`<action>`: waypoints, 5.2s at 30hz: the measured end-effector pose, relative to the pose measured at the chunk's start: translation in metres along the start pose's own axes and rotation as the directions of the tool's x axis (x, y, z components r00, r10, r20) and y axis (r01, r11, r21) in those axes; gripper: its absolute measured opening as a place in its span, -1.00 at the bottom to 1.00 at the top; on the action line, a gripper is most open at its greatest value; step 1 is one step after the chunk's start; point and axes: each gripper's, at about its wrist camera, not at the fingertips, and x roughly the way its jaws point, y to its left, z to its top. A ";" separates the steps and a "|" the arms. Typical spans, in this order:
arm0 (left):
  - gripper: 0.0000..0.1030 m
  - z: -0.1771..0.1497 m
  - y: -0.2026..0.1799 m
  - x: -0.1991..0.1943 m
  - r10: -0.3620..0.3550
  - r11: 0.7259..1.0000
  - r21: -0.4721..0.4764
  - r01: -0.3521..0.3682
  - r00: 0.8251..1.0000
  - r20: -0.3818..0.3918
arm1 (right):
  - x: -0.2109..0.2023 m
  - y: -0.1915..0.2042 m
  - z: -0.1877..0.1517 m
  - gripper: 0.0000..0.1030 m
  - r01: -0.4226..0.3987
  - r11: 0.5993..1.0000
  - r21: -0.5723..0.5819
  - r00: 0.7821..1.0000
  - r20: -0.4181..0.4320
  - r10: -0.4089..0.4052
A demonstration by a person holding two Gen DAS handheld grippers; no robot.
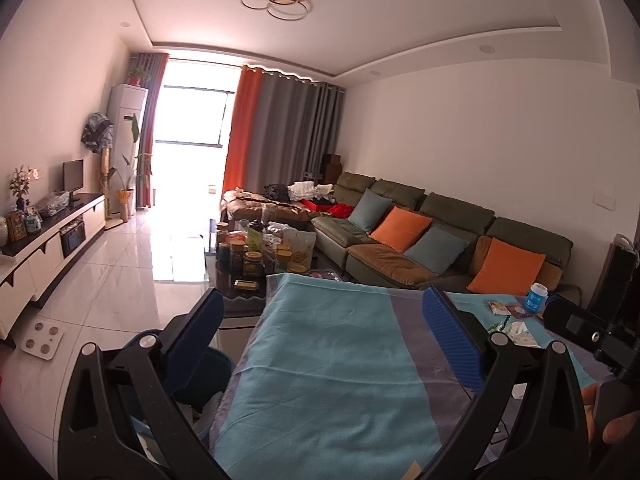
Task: Collect trash
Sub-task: 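Move both open tools back over the table trash, then grasp the white paper cup with the right tool while the left tool grasps orange peel, then lift the held cup and orange peel and carry them over the teal bin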
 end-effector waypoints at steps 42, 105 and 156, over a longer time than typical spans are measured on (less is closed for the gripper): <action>0.89 -0.086 -0.185 0.095 -0.283 0.920 0.187 0.346 0.912 -0.296 | -0.070 -0.166 -0.068 0.87 0.413 0.908 0.076 0.905 -0.147 -0.399; -0.51 -0.120 -0.171 0.169 -0.308 0.937 0.003 0.350 0.829 -0.468 | -0.064 -0.186 -0.044 0.46 0.179 0.984 0.026 0.956 -0.241 -0.168; -0.51 -0.059 0.110 0.106 0.235 0.959 -0.085 -0.271 0.926 -0.296 | 0.193 -0.002 -0.018 0.46 -0.363 0.922 -0.137 0.861 -0.426 0.276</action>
